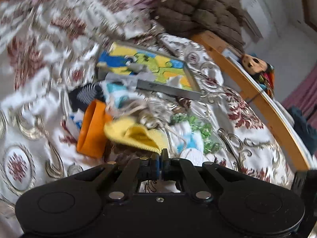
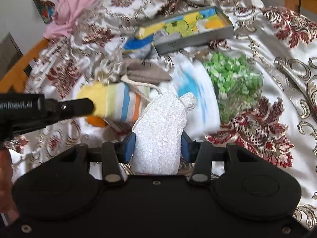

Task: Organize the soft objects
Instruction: 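Carry the yellow sock with the left tool while the right tool carries the terry towel to the tray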

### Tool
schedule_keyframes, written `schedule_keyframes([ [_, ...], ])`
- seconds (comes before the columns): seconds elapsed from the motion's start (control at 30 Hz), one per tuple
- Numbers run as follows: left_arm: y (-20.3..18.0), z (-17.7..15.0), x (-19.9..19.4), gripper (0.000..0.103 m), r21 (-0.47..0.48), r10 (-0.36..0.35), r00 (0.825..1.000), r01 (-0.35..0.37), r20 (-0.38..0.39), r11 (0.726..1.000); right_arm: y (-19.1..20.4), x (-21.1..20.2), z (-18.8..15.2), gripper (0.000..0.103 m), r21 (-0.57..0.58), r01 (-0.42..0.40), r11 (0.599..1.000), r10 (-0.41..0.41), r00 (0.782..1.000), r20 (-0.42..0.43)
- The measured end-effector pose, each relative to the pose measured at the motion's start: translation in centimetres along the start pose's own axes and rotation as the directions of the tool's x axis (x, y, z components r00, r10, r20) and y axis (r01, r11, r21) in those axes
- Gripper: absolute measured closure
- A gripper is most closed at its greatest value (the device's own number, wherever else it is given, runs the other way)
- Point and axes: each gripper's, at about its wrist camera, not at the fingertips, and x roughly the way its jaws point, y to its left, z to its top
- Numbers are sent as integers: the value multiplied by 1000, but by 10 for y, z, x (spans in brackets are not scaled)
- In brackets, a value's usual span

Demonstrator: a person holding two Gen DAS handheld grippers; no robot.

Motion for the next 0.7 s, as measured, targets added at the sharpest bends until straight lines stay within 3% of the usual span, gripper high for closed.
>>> schedule_keyframes([
  [0.33, -45, 26, -47, 103, 170, 35, 999, -38, 26, 985, -17, -38, 10, 65, 41, -71, 997, 65, 990, 126],
  [0.7, -98, 75, -90, 103, 276, -18, 996, -6, 86, 961, -52, -63, 28, 65, 111, -131, 985, 102, 966, 236],
])
